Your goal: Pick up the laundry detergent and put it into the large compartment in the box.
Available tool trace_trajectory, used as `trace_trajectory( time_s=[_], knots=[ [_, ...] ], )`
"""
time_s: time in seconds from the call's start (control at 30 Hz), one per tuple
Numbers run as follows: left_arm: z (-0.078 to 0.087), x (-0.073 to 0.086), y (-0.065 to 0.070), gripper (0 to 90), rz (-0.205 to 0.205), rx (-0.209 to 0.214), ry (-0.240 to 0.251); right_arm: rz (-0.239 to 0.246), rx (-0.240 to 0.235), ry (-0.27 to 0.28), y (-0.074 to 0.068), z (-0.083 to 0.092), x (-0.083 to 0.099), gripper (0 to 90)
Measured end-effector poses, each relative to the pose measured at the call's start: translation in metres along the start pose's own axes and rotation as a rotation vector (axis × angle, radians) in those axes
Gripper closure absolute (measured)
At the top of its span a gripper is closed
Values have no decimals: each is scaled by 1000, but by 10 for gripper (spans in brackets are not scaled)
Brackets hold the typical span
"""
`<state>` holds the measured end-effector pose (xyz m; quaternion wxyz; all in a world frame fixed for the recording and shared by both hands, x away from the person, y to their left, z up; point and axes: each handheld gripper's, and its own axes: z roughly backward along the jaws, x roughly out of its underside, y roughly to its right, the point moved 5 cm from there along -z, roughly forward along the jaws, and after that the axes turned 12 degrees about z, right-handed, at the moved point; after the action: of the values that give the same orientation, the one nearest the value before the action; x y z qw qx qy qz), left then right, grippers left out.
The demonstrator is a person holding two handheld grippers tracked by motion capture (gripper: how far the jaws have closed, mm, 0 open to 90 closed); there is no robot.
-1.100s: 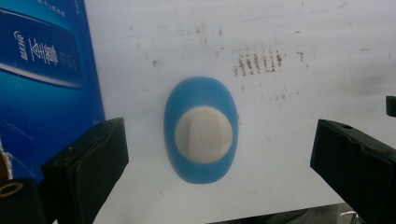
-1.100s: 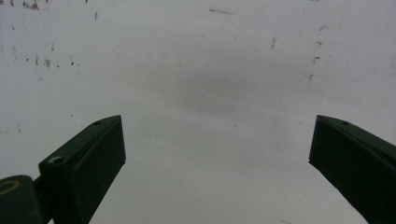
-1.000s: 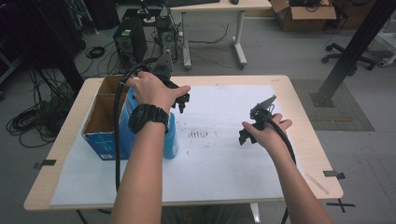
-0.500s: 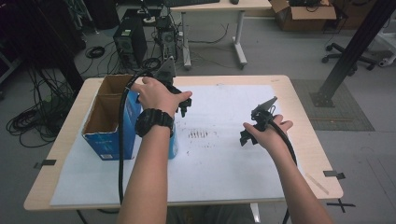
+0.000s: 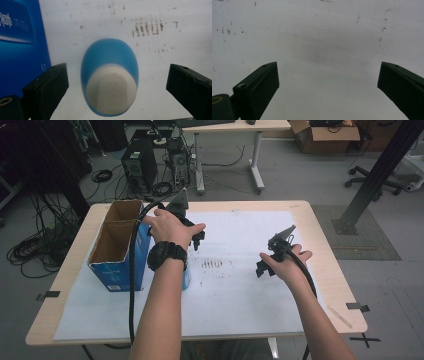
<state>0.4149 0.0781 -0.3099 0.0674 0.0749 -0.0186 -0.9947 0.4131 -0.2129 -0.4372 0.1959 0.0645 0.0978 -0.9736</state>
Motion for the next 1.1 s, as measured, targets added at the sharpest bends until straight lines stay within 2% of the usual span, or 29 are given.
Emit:
trace_trajectory(
  time_s=[0.4,0.8,1.1],
  knots=[
    [-14,2,-1,46,12,-7,-9,1,-4,-1,0,-4,1,38],
    [-17,3,-3,47,18,-21,-15,3,-15,-6,0,-9,3,40],
    [-20,2,-4,47,26,-11,-15,8,-18,-4,0,-10,3,40]
  ],
)
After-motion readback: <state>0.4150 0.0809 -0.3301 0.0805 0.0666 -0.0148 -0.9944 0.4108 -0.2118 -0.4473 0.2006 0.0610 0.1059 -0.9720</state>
